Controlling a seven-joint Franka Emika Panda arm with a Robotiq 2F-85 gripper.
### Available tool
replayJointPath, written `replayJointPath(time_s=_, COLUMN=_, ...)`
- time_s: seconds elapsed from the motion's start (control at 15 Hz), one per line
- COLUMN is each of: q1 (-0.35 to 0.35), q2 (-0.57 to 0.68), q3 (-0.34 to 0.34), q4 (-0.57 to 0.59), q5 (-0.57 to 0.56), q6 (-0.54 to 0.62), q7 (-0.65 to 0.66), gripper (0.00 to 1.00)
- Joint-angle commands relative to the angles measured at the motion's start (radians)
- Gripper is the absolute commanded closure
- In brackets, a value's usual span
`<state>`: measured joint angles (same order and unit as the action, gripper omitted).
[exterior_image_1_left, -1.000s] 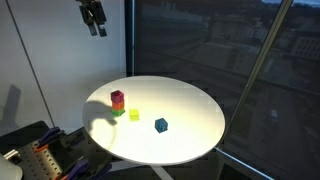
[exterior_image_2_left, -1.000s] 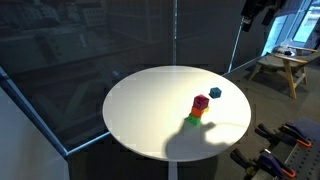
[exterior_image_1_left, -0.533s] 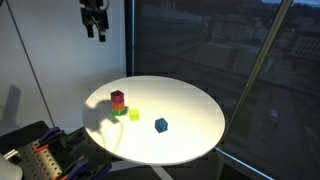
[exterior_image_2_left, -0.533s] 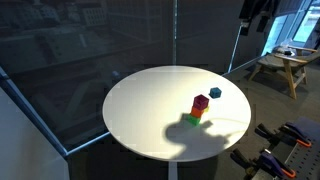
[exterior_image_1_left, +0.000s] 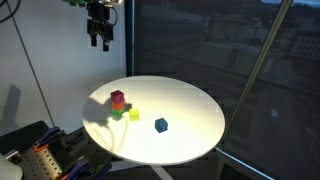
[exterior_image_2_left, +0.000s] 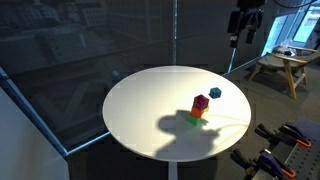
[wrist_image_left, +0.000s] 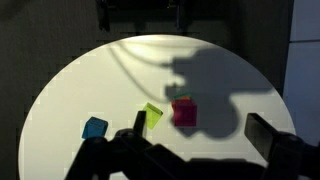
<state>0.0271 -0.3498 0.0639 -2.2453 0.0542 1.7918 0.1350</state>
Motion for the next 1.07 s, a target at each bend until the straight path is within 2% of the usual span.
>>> replayJointPath(time_s=0.0, q1=0.011, q2=0.075, q3=-0.007, q4=0.039, q5=0.029, q6=0.0, q7=-0.027, gripper=0.0)
replayJointPath(time_s=1.0, q1=0.026, q2=0.244, q3=-0.001, q4=0.001, q5=0.042, q6=0.224, q7=-0.044, gripper=0.0)
